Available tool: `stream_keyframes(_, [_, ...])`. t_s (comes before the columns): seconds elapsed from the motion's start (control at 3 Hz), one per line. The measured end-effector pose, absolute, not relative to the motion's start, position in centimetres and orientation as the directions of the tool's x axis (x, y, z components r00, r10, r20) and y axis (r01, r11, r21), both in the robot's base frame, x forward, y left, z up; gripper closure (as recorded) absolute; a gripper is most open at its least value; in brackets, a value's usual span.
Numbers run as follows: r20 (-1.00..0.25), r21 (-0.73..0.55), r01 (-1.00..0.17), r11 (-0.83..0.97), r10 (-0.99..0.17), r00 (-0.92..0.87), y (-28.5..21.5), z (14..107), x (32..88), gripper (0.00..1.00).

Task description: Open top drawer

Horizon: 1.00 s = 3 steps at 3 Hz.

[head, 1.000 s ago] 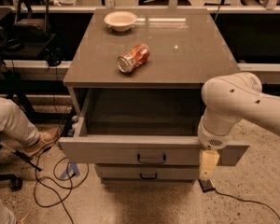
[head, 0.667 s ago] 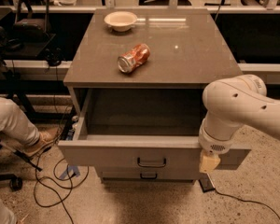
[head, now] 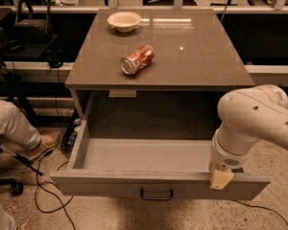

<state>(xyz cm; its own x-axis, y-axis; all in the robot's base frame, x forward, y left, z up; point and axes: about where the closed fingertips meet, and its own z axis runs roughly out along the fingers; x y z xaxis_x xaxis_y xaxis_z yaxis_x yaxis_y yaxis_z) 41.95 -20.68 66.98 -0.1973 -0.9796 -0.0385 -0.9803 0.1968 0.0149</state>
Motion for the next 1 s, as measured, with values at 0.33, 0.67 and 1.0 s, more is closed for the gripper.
stream_keyframes(0.33, [-0.045,0.011,-0.980,0.201,-0.979,-0.201,-20.76,67.02,41.74,1.00])
stream_keyframes(0.67, [-0.044,0.010,-0.979,0.201,-0.978,-0.202,-20.81,67.07,41.66,0.83])
stream_keyframes(1.0, [-0.043,0.009,-0.979,0.201,-0.979,-0.202,-20.84,67.13,41.59,0.59])
